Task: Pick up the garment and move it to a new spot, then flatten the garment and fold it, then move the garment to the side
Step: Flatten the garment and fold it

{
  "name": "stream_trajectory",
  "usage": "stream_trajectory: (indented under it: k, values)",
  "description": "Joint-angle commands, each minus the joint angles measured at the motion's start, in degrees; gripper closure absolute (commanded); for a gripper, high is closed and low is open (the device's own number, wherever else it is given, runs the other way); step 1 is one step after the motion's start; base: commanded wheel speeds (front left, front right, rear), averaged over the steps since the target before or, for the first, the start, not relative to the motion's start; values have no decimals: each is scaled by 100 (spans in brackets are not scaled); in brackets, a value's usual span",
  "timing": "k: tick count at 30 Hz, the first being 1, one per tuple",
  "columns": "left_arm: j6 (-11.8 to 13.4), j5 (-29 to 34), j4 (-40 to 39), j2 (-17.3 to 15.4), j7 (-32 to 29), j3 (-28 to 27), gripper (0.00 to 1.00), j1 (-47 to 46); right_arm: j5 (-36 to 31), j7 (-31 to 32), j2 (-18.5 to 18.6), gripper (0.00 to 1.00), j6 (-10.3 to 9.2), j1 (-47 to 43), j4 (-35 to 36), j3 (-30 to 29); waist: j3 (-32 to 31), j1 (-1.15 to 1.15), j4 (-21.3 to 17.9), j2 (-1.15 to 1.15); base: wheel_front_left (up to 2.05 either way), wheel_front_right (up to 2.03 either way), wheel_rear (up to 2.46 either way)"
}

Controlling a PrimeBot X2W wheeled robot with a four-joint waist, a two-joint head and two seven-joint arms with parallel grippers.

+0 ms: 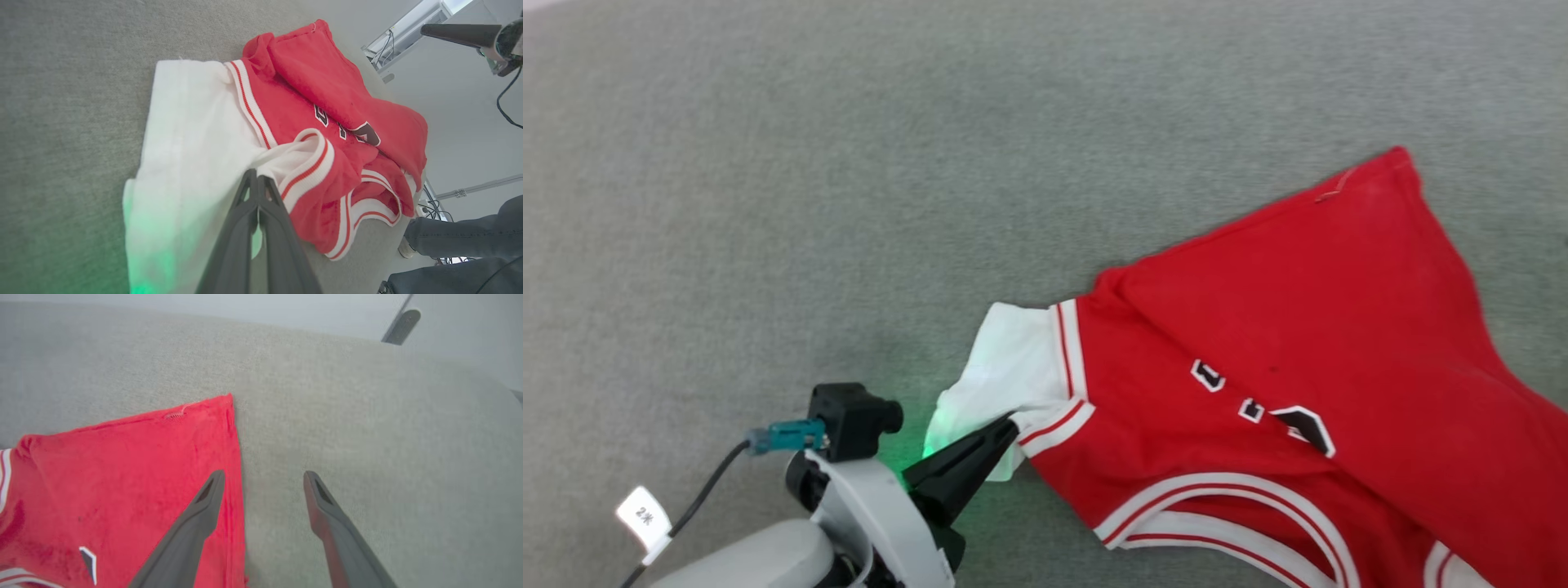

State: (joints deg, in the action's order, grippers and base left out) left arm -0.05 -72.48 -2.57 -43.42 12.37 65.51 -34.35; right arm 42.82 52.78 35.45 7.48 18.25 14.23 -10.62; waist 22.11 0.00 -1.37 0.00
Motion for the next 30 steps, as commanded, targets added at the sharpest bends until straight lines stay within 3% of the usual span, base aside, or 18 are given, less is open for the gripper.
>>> stream_trajectory:
  k: [1, 10, 18, 19, 20, 21, 30]
  values:
    - [-64, 55, 53, 86, -9, 0, 100, -106, -290, -154, -56, 0, 2, 547, -436, 420, 202, 0, 243, 0, 0, 0, 0]
    - [-221, 162, 234, 314, -12, 20, 100, -305, -765, -379, -17, 0, 2, 1929, -2029, 1636, 565, 0, 615, 0, 0, 0, 0]
    - [-374, 179, 562, 468, 47, 34, 100, -290, -581, -466, 101, 0, 2, 2178, -2875, 2407, 695, 0, 777, 0, 0, 0, 0]
    - [-388, 174, 599, 469, 57, 29, 100, -280, -544, -479, 92, 5, 3, 2169, -2942, 2465, 689, 0, 776, 0, 0, 0, 0]
    - [-406, 152, 634, 468, 66, 11, 100, -264, -500, -471, 86, 65, 3, 2167, -3025, 2529, 677, 0, 773, 0, 0, 0, 0]
    - [-416, 136, 666, 462, 83, -8, 100, -248, -449, -465, 84, 100, 3, 2147, -3079, 2601, 658, 0, 766, 0, 0, 0, 0]
    - [-387, 279, 794, 276, 170, -252, 100, -425, -167, -1128, 37, 100, -2, 2513, -3429, 2333, 345, 0, 614, 0, 0, 0, 0]
